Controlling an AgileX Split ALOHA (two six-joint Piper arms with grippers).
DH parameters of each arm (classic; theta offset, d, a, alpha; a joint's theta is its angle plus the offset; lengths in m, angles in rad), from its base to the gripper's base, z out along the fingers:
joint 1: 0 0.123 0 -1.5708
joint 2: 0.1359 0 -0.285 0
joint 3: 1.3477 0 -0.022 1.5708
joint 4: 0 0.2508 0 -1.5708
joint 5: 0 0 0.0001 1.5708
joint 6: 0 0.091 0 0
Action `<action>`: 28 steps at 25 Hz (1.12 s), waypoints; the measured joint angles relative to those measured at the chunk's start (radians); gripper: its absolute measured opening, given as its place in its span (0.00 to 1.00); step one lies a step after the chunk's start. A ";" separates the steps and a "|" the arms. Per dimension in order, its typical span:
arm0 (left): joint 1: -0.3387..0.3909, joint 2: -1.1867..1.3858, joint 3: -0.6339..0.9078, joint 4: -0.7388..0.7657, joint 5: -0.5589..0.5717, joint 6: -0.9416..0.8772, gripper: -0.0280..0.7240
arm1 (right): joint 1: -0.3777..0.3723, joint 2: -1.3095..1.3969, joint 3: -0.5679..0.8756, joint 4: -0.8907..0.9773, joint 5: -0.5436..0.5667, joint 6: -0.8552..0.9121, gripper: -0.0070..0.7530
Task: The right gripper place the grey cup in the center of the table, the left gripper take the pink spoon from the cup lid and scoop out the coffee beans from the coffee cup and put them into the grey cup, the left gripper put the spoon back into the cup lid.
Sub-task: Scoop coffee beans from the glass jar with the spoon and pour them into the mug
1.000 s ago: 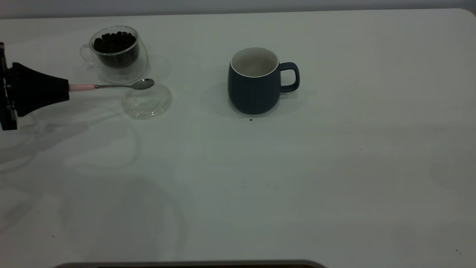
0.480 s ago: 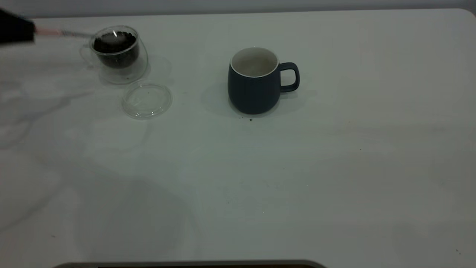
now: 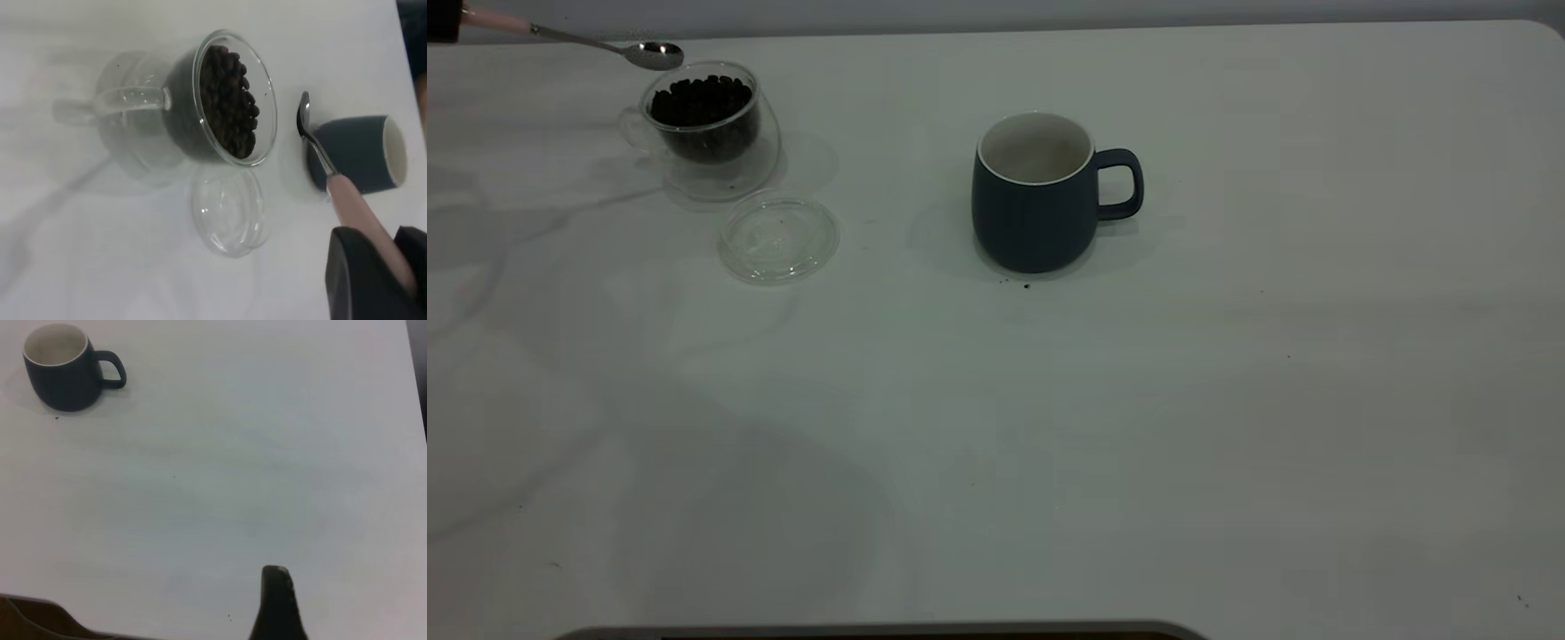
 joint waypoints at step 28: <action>-0.110 0.052 0.000 -0.028 -0.261 0.423 0.20 | 0.000 0.000 0.000 0.000 0.000 0.000 0.79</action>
